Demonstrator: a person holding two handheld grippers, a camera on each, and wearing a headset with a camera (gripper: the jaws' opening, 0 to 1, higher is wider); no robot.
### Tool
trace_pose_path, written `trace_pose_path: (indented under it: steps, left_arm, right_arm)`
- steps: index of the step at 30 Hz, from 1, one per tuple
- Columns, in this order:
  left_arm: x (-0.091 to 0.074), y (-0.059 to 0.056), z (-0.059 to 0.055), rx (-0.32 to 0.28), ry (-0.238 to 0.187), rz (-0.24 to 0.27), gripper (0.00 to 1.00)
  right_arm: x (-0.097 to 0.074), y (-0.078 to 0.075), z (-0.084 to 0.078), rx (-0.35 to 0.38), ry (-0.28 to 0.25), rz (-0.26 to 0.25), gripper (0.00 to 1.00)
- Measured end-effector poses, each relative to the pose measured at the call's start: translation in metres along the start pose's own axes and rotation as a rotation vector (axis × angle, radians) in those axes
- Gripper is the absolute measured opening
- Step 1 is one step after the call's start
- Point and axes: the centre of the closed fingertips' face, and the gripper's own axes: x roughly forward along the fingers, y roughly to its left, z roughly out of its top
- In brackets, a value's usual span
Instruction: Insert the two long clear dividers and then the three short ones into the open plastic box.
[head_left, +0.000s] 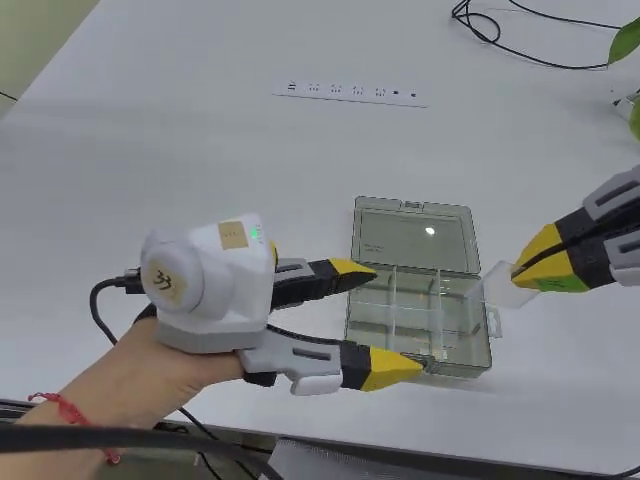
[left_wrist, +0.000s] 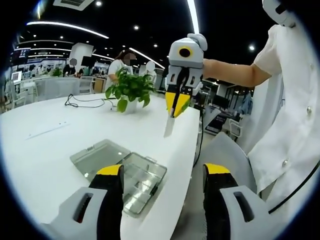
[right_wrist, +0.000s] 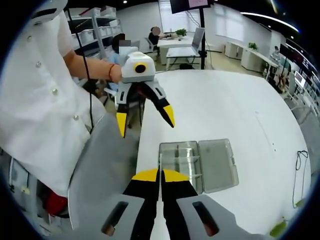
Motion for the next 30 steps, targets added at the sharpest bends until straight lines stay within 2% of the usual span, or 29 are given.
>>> trace_pose_path:
  steps: [5,8,13,16,22,24,30]
  left_arm:
    - [-0.001,0.004,-0.011,-0.01,0.014,0.01,0.76]
    - [-0.002,0.007,-0.015,-0.022,0.015,0.014,0.83]
    - [-0.003,0.011,-0.025,-0.024,0.041,0.028,0.91]
    - [-0.004,0.013,-0.027,-0.036,0.04,0.037,0.96]
    - [-0.005,0.015,-0.031,-0.05,0.043,0.045,0.99]
    - [-0.005,0.015,-0.031,-0.05,0.043,0.045,0.99]
    - [-0.005,0.014,-0.032,-0.058,0.038,0.046,0.99]
  right_arm:
    - [0.013,-0.015,-0.015,-0.017,0.056,-0.029,0.02]
    - [0.026,-0.025,-0.028,-0.044,0.108,-0.044,0.02]
    - [0.046,-0.031,-0.041,-0.053,0.154,-0.051,0.02]
    - [0.056,-0.032,-0.05,-0.065,0.188,-0.052,0.02]
    - [0.067,-0.035,-0.056,-0.052,0.209,-0.052,0.02]
    - [0.073,-0.039,-0.065,-0.054,0.222,-0.052,0.02]
    - [0.075,-0.038,-0.067,-0.055,0.244,-0.047,0.02]
